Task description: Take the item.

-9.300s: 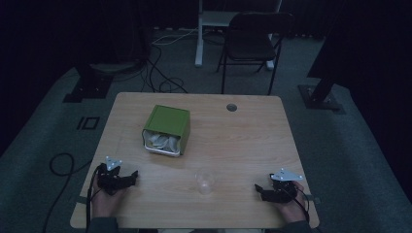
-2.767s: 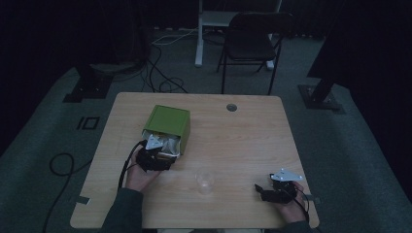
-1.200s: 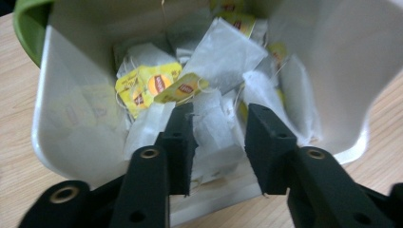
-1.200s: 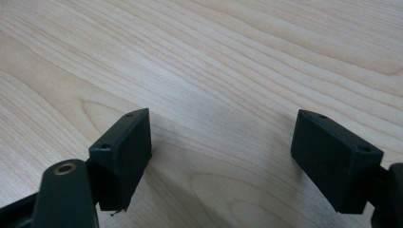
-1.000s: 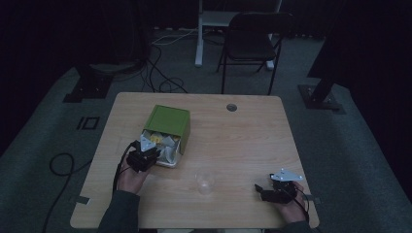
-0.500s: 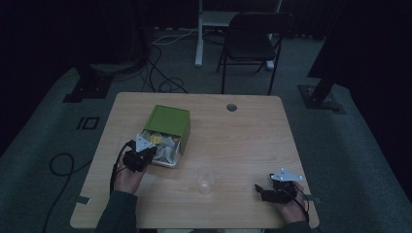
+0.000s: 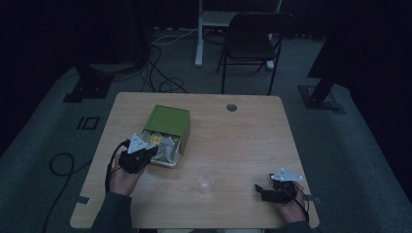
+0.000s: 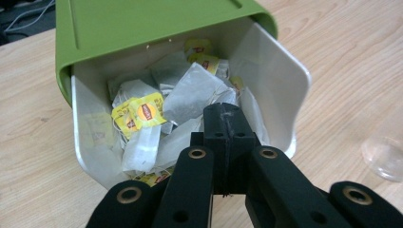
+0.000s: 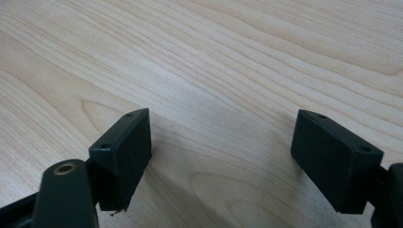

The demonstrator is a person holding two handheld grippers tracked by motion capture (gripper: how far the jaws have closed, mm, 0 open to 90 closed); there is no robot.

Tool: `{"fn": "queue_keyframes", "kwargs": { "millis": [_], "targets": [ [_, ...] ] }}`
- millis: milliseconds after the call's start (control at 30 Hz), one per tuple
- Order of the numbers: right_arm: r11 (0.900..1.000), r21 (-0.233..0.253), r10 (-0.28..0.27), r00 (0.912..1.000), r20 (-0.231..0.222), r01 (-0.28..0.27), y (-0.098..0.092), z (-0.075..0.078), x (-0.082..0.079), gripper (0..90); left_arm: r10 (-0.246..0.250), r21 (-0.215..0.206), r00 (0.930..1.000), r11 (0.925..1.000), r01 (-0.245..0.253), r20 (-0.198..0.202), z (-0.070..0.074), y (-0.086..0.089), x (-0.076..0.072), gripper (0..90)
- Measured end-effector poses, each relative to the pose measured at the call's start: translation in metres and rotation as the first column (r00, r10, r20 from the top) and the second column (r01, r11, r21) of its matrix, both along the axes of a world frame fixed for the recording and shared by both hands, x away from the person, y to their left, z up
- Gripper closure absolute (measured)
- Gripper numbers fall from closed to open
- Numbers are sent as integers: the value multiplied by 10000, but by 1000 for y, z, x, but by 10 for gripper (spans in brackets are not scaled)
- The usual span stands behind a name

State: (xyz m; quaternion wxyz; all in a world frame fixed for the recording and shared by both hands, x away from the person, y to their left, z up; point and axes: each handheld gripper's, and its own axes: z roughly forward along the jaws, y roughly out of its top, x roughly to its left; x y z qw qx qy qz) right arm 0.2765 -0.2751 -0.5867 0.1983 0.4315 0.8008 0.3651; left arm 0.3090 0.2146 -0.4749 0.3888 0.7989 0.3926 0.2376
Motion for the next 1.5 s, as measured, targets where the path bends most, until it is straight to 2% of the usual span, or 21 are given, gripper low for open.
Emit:
{"fn": "queue_keyframes", "kwargs": {
  "millis": [300, 767, 967, 1133, 1300, 1500],
  "targets": [
    [10000, -3, 3, 10000, 3, -3, 0, 0, 0, 210, -348, -142, 9992, 9993, 351, 189, 9, 0, -10, 900],
    [10000, -1, 5, 10000, -2, -5, 0, 0, 0, 211, -844, -249, 9961, 9961, 850, 257, 10, 1, -23, 900],
    [10000, 2, 0, 10000, -3, 0, 0, 0, 0, 211, -1040, -443, 9944, 9935, 1047, 170, 9, 5, -28, 900],
    [10000, 0, 1, 10000, -6, -1, 0, 0, 0, 211, -1176, -306, 9929, 9925, 1181, 155, 10, 6, -33, 900],
    [10000, 1, 2, 10000, -2, -2, 0, 0, 0, 211, -1299, -370, 9914, 9908, 1303, 133, 10, 4, -37, 900],
    [10000, 0, 2, 10000, -5, -2, 0, 0, 0, 211, -1597, -364, 9872, 9865, 1594, -53, 8, 1, -36, 900]
  ]
}}
